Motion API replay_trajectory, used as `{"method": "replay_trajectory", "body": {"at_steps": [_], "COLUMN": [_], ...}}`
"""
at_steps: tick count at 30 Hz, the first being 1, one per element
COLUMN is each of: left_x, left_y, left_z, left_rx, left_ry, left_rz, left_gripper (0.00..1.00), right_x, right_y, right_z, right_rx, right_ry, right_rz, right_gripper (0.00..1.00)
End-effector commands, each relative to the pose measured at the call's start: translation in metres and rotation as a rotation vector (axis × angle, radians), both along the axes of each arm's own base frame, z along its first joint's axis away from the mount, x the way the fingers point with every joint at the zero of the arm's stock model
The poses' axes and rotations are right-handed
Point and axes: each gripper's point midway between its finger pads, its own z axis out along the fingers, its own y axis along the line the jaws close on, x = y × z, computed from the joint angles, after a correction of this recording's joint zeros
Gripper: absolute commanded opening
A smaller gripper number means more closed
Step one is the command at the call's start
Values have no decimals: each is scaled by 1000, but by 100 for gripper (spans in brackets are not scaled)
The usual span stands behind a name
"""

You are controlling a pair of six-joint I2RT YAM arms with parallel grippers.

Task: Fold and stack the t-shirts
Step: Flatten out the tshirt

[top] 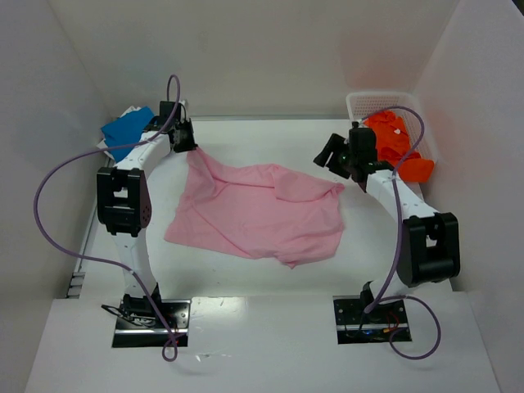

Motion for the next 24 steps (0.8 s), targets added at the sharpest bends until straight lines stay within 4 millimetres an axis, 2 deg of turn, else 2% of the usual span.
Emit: {"method": "replay_trajectory", "body": {"at_steps": [1, 4, 5, 6, 7, 8, 16, 17, 18, 21, 23, 24], "left_x": [14, 11, 11, 8, 8, 6, 2, 2, 2, 4, 4, 4], "left_y": [-5, -6, -6, -6, -6, -6, 1, 1, 1, 1, 1, 1], "left_z": [16, 9, 13, 8, 13, 10, 7, 7, 7, 8, 8, 8], "left_rx": [-7, -7, -7, -7, -7, -7, 0, 0, 0, 0, 0, 0], "left_ry": [-63, -52, -61, -49, -58, -49, -40, -40, -40, -49, -49, -49], "left_rz": [-34, -47, -47, -47, -47, -47, -31, -31, -31, -31, -31, -31], "left_gripper": [1, 1, 1, 1, 1, 1, 1, 1, 3, 3, 3, 3], "right_x": [-9, -13, -17, -16, -15, -17, -19, -21, -21, -27, -26, -31], "right_y": [28, 48, 52, 49, 47, 45, 20, 17, 17, 15, 18, 21], "right_z": [-17, -46, -55, -65, -65, -73, -84, -90, -90, -107, -106, -115], "right_rx": [46, 33, 28, 10, 4, -2, -119, -132, -132, -151, -157, -163], "right_ry": [44, 129, 157, 177, 176, 205, 246, 267, 267, 319, 308, 329], "right_rz": [75, 130, 142, 124, 117, 100, 15, 8, 8, 16, 19, 28], "right_gripper": [69, 66, 66, 66, 66, 66, 64, 64, 64, 64, 64, 64]}}
